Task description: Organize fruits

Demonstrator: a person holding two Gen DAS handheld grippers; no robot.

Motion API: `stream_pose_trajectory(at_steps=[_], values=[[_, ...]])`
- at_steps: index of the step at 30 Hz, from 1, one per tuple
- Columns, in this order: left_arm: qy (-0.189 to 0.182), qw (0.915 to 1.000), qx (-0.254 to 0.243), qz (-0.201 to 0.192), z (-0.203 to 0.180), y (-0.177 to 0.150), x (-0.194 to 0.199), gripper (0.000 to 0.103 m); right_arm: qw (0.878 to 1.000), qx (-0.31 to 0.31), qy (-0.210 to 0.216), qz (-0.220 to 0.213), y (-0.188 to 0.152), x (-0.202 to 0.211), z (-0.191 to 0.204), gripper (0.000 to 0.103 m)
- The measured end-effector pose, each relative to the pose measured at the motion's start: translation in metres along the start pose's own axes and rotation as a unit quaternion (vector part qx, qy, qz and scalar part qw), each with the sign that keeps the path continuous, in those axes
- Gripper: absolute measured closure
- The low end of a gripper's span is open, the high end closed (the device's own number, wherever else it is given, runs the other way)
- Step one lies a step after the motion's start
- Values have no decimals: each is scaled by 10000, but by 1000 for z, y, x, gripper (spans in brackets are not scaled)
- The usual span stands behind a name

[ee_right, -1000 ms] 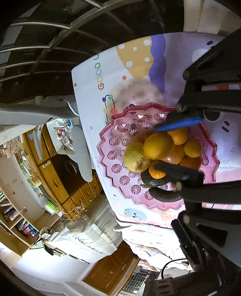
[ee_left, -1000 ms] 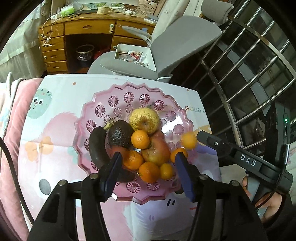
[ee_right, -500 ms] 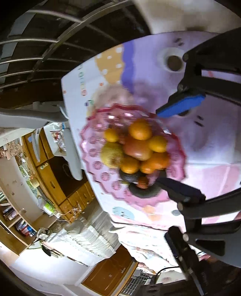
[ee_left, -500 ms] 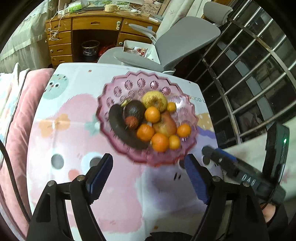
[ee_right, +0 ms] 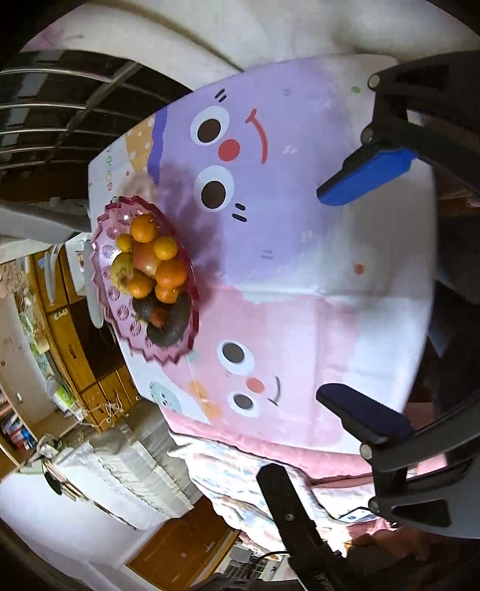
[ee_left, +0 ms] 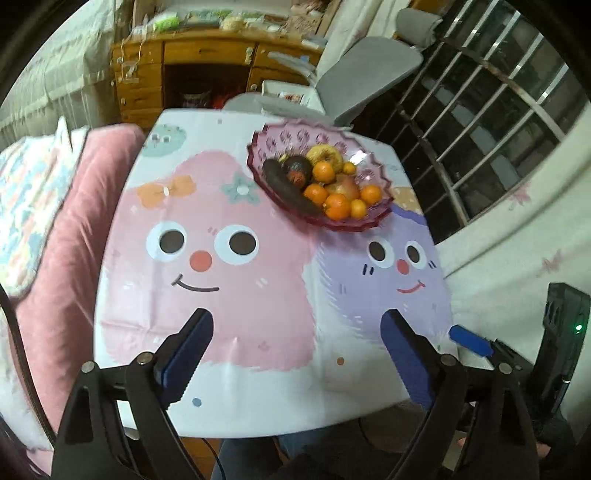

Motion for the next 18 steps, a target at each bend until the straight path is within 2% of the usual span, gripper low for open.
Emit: stream_pose_trajectory(at_steps=[1, 4, 5, 9, 12, 14, 18], values=[[45, 9999, -95, -122, -3, 1, 10, 2, 9998, 147, -29, -98, 2, 11, 5, 2], [198, 9985, -272, -431, -11, 6, 34, 1, 9993, 325, -47, -161, 6, 30, 16, 2], [315, 9980, -317, -447, -14, 8, 41, 1, 9993, 347, -5, -156, 7, 35, 19, 2], [388, 9976, -393, -425, -26, 11, 63, 1, 9987, 443, 25, -246, 5, 68, 27, 2], [531, 9976, -348, -264, -33, 7, 74, 1, 9975, 643, -104, -268, -1, 93, 31, 2], [465, 9982, -286, -229, -42, 1, 84, 1, 9976, 667, -104, -183, -8, 108, 32, 2], [555, 9972, -347, -369, -58, -10, 101, 1, 9974, 699, -129, -90, -22, 126, 31, 2]])
Point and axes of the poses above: each gripper's, at about its wrist camera, not at the fingertips, and x roughly against the way its jaws point, z to its left, y to its top, the point moved 9 cm from there along -x, roughly the way its jaws point, and after that the axes turned 2 degrees about -x, right-handed, at the moved point
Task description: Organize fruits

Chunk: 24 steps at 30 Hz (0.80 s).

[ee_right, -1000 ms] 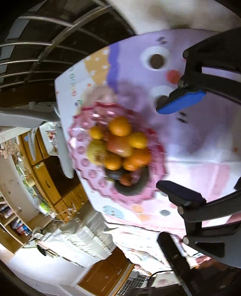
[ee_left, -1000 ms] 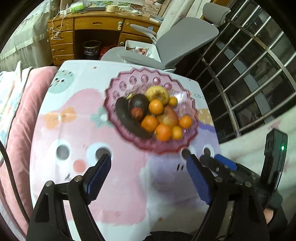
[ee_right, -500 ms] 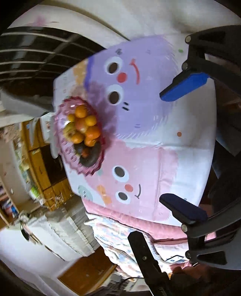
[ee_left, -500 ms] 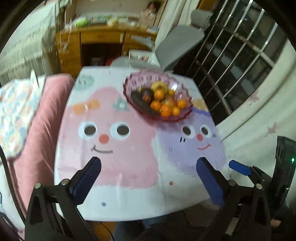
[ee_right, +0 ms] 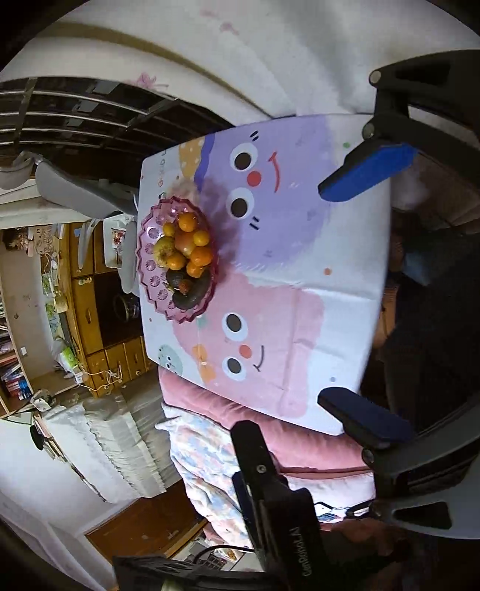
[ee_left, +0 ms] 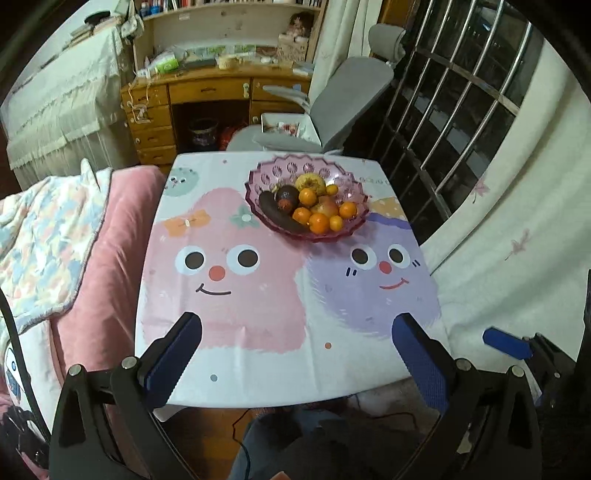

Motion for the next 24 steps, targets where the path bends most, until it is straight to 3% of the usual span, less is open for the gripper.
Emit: stream_pose_trajectory(at_steps=[7, 15, 24], values=[[344, 9993, 67, -88, -3, -20, 7, 1, 9991, -307, 91, -294, -10, 11, -5, 1], [871, 9957, 125, -305, 10, -29, 20, 1, 9981, -137, 30, -593, -10, 18, 6, 0], [1005, 9936, 107, -503, 12, -26, 28, 1, 9975, 43, -19, -705, -3, 19, 13, 0]])
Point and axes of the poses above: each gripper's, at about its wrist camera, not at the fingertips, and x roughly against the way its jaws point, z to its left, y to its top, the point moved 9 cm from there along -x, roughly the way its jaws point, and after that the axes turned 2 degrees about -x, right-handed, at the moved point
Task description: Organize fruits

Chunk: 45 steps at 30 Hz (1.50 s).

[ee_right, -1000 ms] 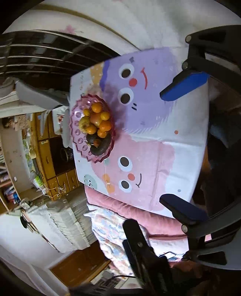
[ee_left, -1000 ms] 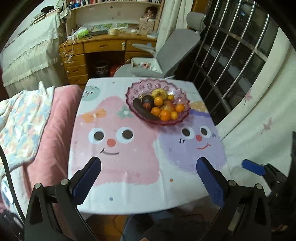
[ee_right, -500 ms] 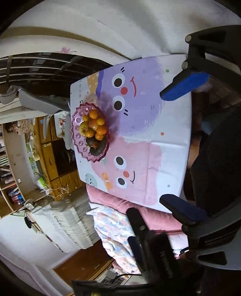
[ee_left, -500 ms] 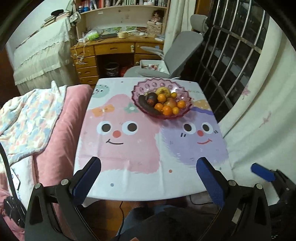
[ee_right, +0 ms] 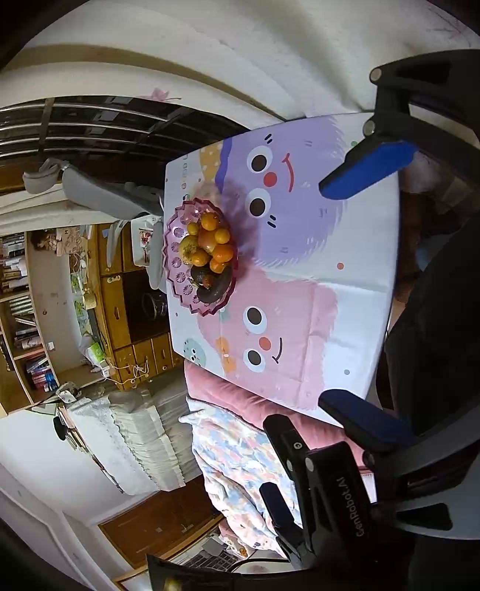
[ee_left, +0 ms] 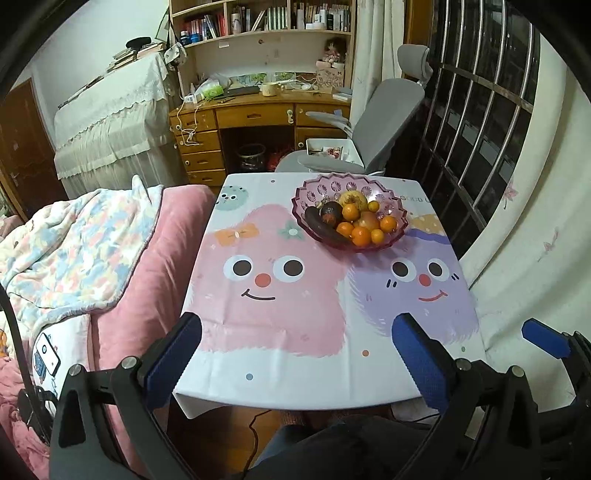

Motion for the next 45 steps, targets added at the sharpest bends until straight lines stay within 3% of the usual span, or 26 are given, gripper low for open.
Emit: stream_pose_trajectory(at_steps=[45], values=[[-146, 9998, -55, 139, -7, 10, -20, 1, 9999, -137, -51, 83, 6, -7, -13, 0]])
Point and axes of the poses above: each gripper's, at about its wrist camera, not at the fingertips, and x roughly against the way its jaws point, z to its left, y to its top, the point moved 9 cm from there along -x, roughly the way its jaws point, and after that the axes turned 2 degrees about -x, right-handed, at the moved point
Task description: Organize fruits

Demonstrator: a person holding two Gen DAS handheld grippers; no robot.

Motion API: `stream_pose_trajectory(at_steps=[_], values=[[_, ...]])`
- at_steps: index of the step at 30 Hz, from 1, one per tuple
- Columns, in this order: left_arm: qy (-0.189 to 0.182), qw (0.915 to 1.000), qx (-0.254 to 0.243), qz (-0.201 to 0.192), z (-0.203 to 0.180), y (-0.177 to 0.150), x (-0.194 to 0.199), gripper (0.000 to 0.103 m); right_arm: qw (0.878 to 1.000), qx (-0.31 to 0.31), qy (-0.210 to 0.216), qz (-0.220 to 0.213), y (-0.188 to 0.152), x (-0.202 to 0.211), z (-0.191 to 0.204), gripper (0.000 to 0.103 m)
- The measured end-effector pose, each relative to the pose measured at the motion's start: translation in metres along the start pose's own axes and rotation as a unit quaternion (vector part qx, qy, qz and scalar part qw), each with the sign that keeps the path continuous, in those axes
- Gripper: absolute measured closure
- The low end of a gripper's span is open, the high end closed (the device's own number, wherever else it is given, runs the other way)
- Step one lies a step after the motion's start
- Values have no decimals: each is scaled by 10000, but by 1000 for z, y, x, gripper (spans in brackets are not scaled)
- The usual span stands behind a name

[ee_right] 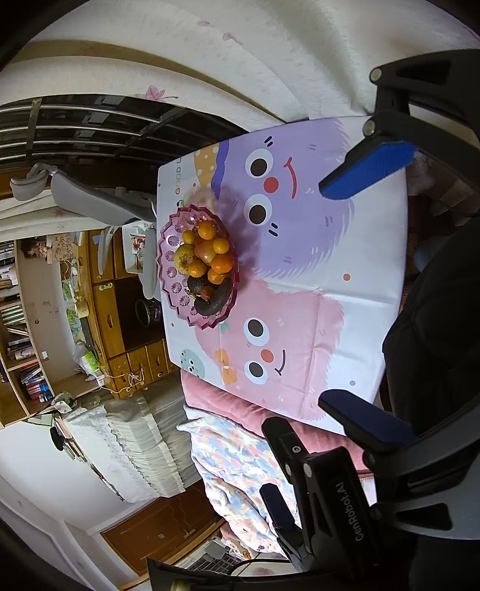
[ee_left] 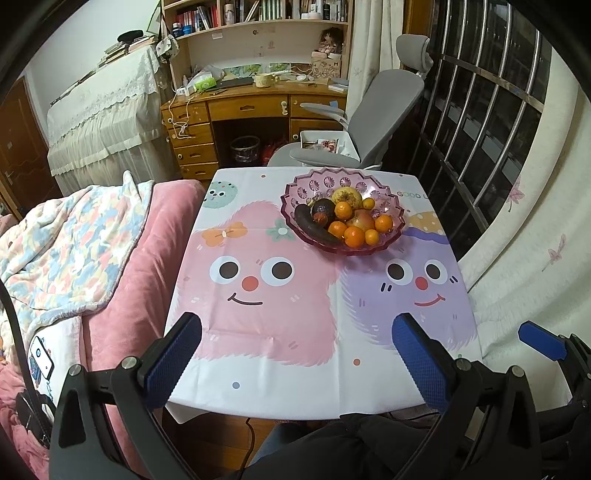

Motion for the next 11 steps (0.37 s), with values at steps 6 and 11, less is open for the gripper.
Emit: stream_pose_trajectory(at_steps=[6, 11], values=[[-1, 10000, -9, 3, 0, 1, 0, 1, 10000, -7, -1, 8, 1, 0, 0, 0], [6, 10000, -10, 10, 2, 2, -1, 1, 10000, -10, 8, 17, 2, 0, 0, 0]])
Point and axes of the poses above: each gripper's, at about its wrist camera, not at the fingertips, and x roughly against the way its jaws point, z to its left, y to its top, the point moved 9 cm from there along -x, roughly the way its jaws point, and after that the axes turned 2 degrees about -x, right-handed, at the moved point
